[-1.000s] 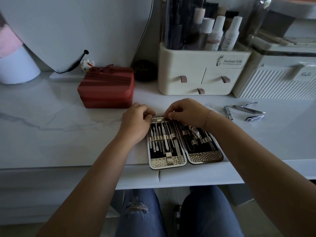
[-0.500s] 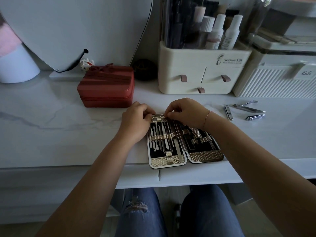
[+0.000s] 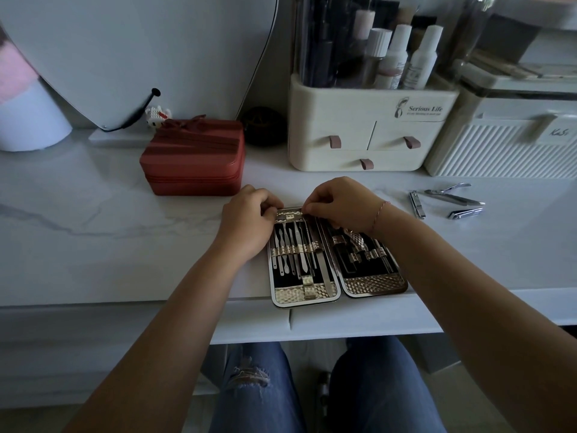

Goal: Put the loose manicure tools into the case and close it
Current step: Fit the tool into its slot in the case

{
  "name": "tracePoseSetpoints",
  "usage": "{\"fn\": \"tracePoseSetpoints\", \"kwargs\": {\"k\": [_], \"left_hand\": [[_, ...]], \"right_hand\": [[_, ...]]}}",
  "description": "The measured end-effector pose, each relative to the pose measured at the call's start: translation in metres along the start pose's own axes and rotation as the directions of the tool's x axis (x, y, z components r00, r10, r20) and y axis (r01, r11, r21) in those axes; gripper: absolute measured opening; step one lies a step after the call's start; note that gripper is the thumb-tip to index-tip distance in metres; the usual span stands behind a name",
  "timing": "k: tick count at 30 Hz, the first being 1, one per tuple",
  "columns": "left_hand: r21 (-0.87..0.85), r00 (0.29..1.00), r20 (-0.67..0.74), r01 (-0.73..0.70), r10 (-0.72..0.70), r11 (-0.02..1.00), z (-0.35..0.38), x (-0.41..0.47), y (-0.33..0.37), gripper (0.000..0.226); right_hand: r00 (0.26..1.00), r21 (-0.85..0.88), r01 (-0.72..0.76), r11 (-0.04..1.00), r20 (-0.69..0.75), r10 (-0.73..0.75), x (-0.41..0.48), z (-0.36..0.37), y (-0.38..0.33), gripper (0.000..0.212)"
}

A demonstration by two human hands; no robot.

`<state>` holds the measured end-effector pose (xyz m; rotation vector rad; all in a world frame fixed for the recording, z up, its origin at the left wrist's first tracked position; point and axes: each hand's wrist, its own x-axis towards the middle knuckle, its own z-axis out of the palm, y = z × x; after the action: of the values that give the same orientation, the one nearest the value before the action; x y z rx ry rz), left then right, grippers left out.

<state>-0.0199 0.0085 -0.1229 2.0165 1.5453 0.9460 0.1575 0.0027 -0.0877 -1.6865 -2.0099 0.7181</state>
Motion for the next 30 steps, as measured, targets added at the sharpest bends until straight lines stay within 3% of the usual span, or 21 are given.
{"fn": "tracePoseSetpoints", "kwargs": {"k": [17,19,21,23,25,27,30], "left_hand": [[0.004,1.0,0.0,0.006,-0.006,1.0,0.0,0.0,-0.001,0.017],[0.004,1.0,0.0,0.0,0.0,1.0,0.0,0.0,-0.003,0.017],[0.001,1.0,-0.002,-0.018,0.018,1.0,0.0,0.001,-0.005,0.018],[0.011,0.999,-0.008,-0.034,0.034,0.999,0.001,0.002,-0.007,0.02],[0.026,0.999,-0.013,-0.037,0.038,0.999,0.002,0.002,-0.007,0.02],[0.039,0.999,-0.017,-0.039,0.039,0.999,0.003,0.003,-0.007,0.018],[0.041,0.999,-0.029,-0.039,0.04,0.998,0.004,0.003,-0.007,0.017]], "right_hand": [[0.998,0.094,0.057,0.994,-0.026,-0.055,-0.019,-0.002,0.001,0.014],[0.995,0.153,0.075,0.985,-0.076,-0.064,-0.024,-0.01,0.006,0.01],[0.968,0.195,0.08,0.978,-0.25,-0.029,-0.03,-0.027,0.021,0.008],[0.888,0.127,-0.007,0.992,-0.455,0.065,-0.037,-0.049,0.045,0.006],[0.805,0.025,-0.209,0.978,-0.563,0.187,-0.046,-0.067,0.071,0.009],[0.78,-0.042,-0.366,0.93,-0.558,0.281,-0.052,-0.075,0.091,0.017],[0.781,-0.098,-0.446,0.89,-0.528,0.333,-0.054,-0.072,0.099,0.021]]}}
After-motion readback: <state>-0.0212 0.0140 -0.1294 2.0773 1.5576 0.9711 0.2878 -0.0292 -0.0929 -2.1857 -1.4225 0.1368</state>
